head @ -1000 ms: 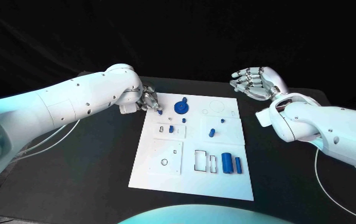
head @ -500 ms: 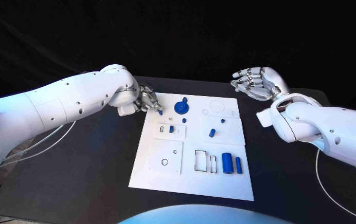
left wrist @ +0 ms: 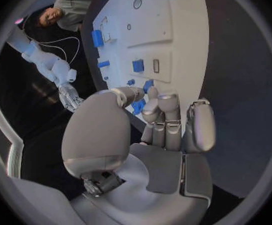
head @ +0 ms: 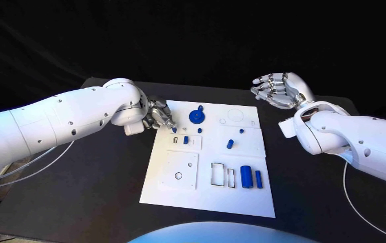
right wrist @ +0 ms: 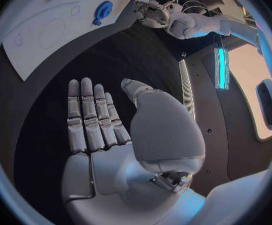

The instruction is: Assemble the parts on the task board

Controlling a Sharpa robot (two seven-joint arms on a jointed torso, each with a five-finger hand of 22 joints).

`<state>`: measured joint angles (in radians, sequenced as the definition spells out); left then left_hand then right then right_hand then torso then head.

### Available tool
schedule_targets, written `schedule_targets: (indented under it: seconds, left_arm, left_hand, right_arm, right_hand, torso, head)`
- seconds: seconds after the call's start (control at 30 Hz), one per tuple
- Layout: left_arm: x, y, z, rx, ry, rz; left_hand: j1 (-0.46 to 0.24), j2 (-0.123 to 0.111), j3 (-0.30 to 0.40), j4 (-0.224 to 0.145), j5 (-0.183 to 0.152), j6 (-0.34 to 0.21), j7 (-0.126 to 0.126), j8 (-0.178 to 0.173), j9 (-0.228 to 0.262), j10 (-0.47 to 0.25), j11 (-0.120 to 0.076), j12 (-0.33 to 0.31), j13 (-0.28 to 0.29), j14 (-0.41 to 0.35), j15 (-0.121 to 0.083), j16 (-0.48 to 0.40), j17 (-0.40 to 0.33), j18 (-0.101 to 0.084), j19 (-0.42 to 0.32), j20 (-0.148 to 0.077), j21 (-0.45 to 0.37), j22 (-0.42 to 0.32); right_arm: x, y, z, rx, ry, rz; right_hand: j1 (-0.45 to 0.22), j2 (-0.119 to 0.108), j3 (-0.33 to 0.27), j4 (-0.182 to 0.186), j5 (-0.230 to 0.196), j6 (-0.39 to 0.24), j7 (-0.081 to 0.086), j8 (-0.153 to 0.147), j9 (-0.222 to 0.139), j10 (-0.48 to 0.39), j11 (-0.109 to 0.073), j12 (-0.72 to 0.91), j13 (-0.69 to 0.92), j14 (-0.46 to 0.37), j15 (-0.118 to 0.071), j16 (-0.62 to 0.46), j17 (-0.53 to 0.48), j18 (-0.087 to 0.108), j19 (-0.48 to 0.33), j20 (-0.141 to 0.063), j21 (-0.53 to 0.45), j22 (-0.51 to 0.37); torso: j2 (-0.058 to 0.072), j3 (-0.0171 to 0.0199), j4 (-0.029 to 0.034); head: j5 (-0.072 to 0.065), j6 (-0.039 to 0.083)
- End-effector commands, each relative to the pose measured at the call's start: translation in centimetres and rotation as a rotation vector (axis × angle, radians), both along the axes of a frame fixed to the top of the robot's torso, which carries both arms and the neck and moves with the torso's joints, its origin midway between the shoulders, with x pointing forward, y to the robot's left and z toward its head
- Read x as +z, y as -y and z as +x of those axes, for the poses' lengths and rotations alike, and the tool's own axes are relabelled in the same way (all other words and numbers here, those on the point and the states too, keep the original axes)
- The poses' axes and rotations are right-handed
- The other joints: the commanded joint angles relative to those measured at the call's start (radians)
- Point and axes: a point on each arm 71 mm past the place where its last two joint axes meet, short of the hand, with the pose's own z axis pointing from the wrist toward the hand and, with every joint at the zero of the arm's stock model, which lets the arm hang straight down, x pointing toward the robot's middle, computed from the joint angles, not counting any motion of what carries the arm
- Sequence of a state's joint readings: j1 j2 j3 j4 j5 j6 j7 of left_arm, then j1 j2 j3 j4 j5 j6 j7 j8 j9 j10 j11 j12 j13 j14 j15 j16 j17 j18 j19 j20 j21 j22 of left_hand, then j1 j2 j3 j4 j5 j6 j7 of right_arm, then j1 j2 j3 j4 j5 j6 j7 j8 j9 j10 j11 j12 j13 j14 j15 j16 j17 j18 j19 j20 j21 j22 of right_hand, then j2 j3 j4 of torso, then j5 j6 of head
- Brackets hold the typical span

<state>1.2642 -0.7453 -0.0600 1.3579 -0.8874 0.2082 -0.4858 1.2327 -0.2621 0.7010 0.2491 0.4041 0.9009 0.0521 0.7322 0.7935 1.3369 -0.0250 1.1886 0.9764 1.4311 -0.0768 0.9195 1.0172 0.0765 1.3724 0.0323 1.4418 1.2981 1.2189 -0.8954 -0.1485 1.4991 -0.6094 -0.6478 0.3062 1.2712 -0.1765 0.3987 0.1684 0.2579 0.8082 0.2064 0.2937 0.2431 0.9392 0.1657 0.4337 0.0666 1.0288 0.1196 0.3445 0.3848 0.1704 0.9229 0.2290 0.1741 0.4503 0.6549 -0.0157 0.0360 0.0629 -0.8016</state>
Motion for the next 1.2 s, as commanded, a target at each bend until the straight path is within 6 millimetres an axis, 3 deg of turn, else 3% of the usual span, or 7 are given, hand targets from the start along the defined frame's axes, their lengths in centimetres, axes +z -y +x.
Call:
schedule_targets:
  seconds: [0.03, 0.73, 0.93, 1.07, 1.13, 1.17, 1.2]
  left_arm:
    - [0.2, 0.4, -0.6, -0.044, 0.086, 0.012]
    - [-0.1, 0.6, -2.6, -0.102, 0.187, 0.044]
    - [0.1, 0.1, -2.5, -0.06, 0.204, 0.01]
    - [0.3, -0.3, -2.5, -0.041, 0.224, -0.009]
    - [0.4, -0.4, -2.6, -0.042, 0.24, -0.009]
    - [0.5, -0.4, -2.7, -0.044, 0.245, -0.008]
    - [0.6, -0.4, -2.7, -0.05, 0.26, -0.004]
  left_hand:
    - [-0.009, -0.003, 0.182, -0.191, 0.004, 0.006, -0.002, -0.004, 0.001, 0.007, -0.002, 0.004, 0.001, 0.001, -0.005, -0.001, 0.001, -0.012, 0.009, 0.0, 0.006, 0.001]
    - [-0.01, -0.004, 0.184, -0.195, 0.006, 0.011, -0.003, -0.005, 0.001, 0.01, -0.003, 0.006, 0.005, 0.002, -0.006, -0.001, 0.001, -0.013, 0.01, -0.001, 0.008, 0.004]
    - [-0.032, 0.001, 0.173, -0.178, -0.009, -0.006, 0.0, -0.02, 0.004, -0.007, 0.001, -0.023, -0.033, 0.002, -0.004, -0.004, -0.001, -0.008, -0.007, 0.0, -0.003, -0.019]
    - [-0.062, -0.004, 0.065, -0.137, -0.022, -0.018, -0.013, -0.03, 0.009, -0.022, -0.012, -0.038, -0.054, 0.002, -0.003, -0.004, 0.001, -0.003, -0.025, 0.003, -0.02, -0.043]
    - [-0.093, -0.016, -0.039, -0.096, -0.032, -0.01, -0.008, -0.044, 0.001, -0.044, 0.0, -0.057, -0.079, 0.001, -0.001, -0.004, 0.002, -0.001, -0.033, 0.002, -0.03, -0.057]
    - [-0.093, -0.016, -0.039, -0.096, -0.032, -0.01, -0.008, -0.044, 0.001, -0.044, 0.0, -0.057, -0.079, 0.001, -0.001, -0.004, 0.002, -0.001, -0.033, 0.002, -0.03, -0.057]
    - [-0.096, -0.023, -0.117, -0.076, -0.032, -0.031, 0.005, -0.068, -0.011, -0.096, 0.011, -0.12, -0.162, -0.001, 0.005, -0.005, 0.003, 0.003, -0.043, 0.006, -0.041, -0.073]
  right_arm:
    - [0.0, -0.1, -0.1, 0.015, 0.007, 0.001]
    - [0.0, 0.1, -0.1, 0.008, 0.011, -0.001]
    - [0.0, 0.1, -0.1, 0.008, 0.009, -0.001]
    - [0.0, 0.2, -0.1, 0.006, 0.008, -0.002]
    - [0.0, 0.2, -0.1, 0.005, 0.007, -0.002]
    - [0.0, 0.3, -0.1, 0.004, 0.007, -0.002]
    - [0.0, 0.3, -0.1, 0.004, 0.007, -0.003]
  right_hand:
    - [-0.009, 0.002, -0.004, -0.001, 0.004, 0.004, 0.031, -0.006, -0.002, -0.004, 0.005, -0.005, -0.001, -0.002, 0.0, -0.007, -0.002, 0.011, -0.001, 0.001, -0.005, -0.001]
    - [-0.009, 0.002, -0.004, 0.0, 0.004, 0.003, 0.031, -0.006, -0.002, -0.004, 0.005, -0.005, -0.001, -0.002, 0.0, -0.008, -0.002, 0.011, 0.0, 0.001, -0.006, -0.002]
    - [-0.009, 0.002, -0.004, 0.0, 0.004, 0.003, 0.031, -0.006, -0.002, -0.004, 0.005, -0.005, -0.001, -0.002, 0.0, -0.008, -0.002, 0.011, 0.0, 0.001, -0.006, -0.002]
    - [-0.009, 0.001, -0.005, -0.001, 0.005, 0.003, 0.031, -0.007, -0.002, -0.005, 0.005, -0.005, -0.001, -0.002, 0.0, -0.01, -0.002, 0.011, 0.0, 0.001, -0.007, -0.003]
    - [-0.009, 0.001, -0.005, -0.001, 0.005, 0.003, 0.031, -0.007, -0.002, -0.005, 0.005, -0.005, -0.001, -0.002, 0.0, -0.01, -0.002, 0.011, 0.0, 0.001, -0.007, -0.003]
    - [-0.009, 0.001, -0.005, -0.001, 0.005, 0.003, 0.031, -0.007, -0.002, -0.005, 0.005, -0.005, -0.001, -0.002, 0.0, -0.01, -0.002, 0.011, 0.0, 0.001, -0.007, -0.003]
    - [-0.009, 0.001, -0.005, -0.001, 0.005, 0.003, 0.031, -0.007, -0.002, -0.005, 0.005, -0.005, -0.001, -0.002, 0.0, -0.01, -0.002, 0.011, 0.0, 0.001, -0.007, -0.003]
  torso:
    - [0.0, -0.0011, 0.0002]
    - [0.002, -0.0015, -0.0028]
    - [0.001, -0.0006, -0.0038]
    - [0.001, -0.0015, -0.0027]
    - [0.001, -0.0016, -0.0011]
    - [0.001, -0.0016, -0.0006]
    - [0.0, -0.0014, 0.0003]
  head:
    - [0.002, -0.002]
    - [0.01, -0.006]
    - [0.008, -0.006]
    - [0.004, -0.005]
    - [0.002, -0.006]
    - [0.002, -0.006]
    - [0.001, -0.006]
